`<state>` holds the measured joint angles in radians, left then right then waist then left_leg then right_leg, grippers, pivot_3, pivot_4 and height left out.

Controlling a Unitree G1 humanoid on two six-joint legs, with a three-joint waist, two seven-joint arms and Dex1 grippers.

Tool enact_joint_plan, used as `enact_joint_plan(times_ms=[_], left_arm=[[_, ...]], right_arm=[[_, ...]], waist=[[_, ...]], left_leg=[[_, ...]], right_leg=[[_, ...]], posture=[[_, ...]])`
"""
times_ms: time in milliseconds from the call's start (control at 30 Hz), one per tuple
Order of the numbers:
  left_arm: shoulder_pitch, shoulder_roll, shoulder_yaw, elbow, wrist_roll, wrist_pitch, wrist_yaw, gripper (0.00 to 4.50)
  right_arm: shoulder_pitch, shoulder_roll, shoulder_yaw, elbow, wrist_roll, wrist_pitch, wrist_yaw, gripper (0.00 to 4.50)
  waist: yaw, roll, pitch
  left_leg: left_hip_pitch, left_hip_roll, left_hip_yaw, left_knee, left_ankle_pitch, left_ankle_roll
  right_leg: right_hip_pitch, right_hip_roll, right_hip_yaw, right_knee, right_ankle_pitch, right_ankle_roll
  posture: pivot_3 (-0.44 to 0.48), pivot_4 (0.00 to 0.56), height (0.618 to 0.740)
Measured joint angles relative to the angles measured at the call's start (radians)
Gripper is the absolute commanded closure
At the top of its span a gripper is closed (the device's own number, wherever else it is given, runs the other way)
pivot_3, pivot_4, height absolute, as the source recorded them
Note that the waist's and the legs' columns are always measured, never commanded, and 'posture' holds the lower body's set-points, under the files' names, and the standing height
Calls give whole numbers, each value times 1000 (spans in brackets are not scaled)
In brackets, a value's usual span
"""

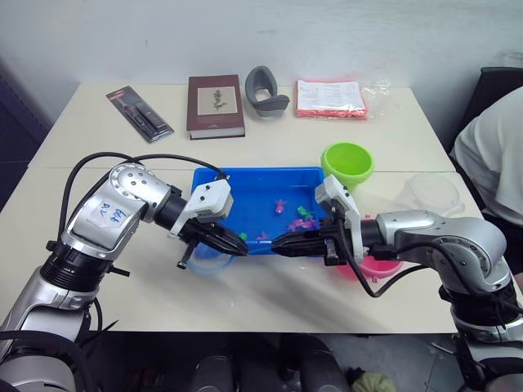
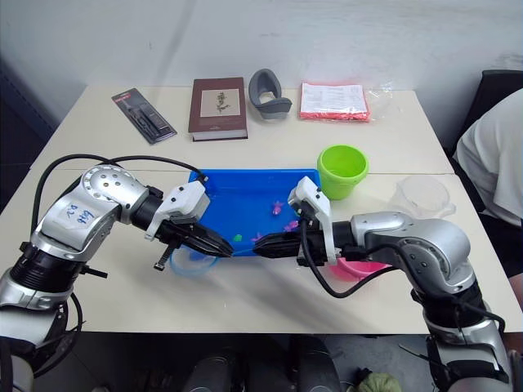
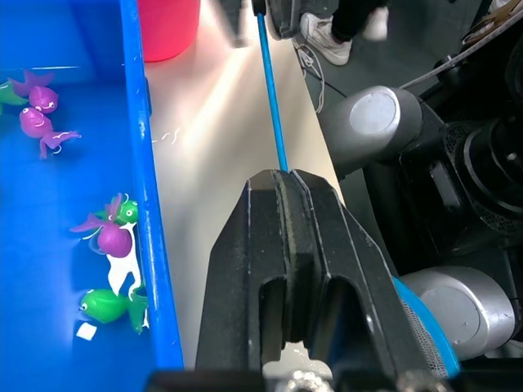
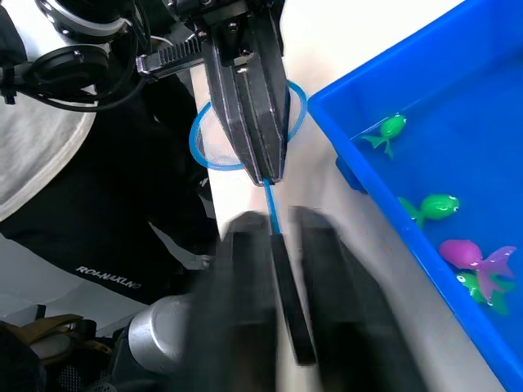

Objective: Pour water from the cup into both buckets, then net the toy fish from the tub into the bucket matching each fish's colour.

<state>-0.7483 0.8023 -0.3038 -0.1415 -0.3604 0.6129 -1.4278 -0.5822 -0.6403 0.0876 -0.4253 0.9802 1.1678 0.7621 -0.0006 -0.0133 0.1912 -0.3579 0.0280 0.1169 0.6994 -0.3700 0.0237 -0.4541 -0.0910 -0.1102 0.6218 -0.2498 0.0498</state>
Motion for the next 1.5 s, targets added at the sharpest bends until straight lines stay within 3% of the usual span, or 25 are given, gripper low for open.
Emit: enact_joint_plan(times_ms=[100, 200, 267, 433, 467, 667, 800, 967, 1333, 1500], left_arm=[[0, -5, 2, 0, 1, 2, 5, 4500], [0, -39, 36, 3, -11, 7, 35, 3521], [-1, -75, 85, 5, -48, 8, 62, 2550], [-52, -95, 301, 80, -153, 18, 157, 243], [-59, -93, 348, 96, -174, 33, 181, 55], [3, -12, 565, 165, -246, 50, 258, 55], [195, 15, 608, 169, -221, -30, 261, 55], [449, -42, 639, 115, -186, -115, 329, 55], [488, -78, 621, -6, -203, -131, 404, 55], [503, -78, 619, -17, -210, -130, 415, 55]], right_arm=[[0, 0, -3, 0, -1, 0, 1, 4474], [0, -5, -12, 0, -3, -6, 10, 4500], [1, 0, -11, -3, -3, -17, 25, 4500], [26, -14, -14, -19, -9, -74, 66, 4500], [37, -26, -23, -26, -9, -81, 72, 4500], [114, -146, -127, -42, -12, -98, 73, 4500], [153, -184, -196, -38, -13, -77, 25, 4500], [126, -165, -232, 29, -32, 54, -173, 4500], [-15, -51, -242, 150, -36, 226, -360, 4500], [-36, -73, -249, 158, -45, 224, -341, 4500]], waist=[[0, 0, 0], [1, 0, 0], [1, 0, 0], [-2, 0, 0], [-2, 0, 0], [-2, 0, 0], [-1, 0, 0], [-1, -1, -1], [-3, -1, -1], [-3, -1, -1]], left_leg=[[0, 0, 0, 0, 0, 0], [0, 0, 0, 0, 0, 0], [0, 0, 0, 0, 0, 0], [0, 0, 0, 0, 0, 0], [0, 0, 0, 0, 0, 0], [3, -1, 0, 0, 0, 0], [3, 0, 0, 0, 0, 0], [4, 0, 0, 0, 0, -1], [3, 0, 0, -1, 0, -2], [3, 0, 0, -1, -1, -1]], right_leg=[[0, 0, 0, 0, 0, 0], [0, 0, 0, 0, 0, 0], [0, 0, 0, 0, 0, 0], [0, 0, 0, 0, 0, 0], [0, 0, 0, 0, 0, 0], [2, -1, 0, 0, 0, 1], [3, -1, 0, 0, 0, 1], [3, -3, 0, -2, 0, 0], [2, -3, 0, 0, 0, -1], [2, -3, 0, -1, 0, -1]], posture=[[0, 150, 740], [0, 150, 740], [0, 150, 740], [0, 150, 740], [0, 150, 740], [0, 150, 740], [0, 150, 740], [0, 150, 740], [0, 150, 740], [0, 150, 740]])
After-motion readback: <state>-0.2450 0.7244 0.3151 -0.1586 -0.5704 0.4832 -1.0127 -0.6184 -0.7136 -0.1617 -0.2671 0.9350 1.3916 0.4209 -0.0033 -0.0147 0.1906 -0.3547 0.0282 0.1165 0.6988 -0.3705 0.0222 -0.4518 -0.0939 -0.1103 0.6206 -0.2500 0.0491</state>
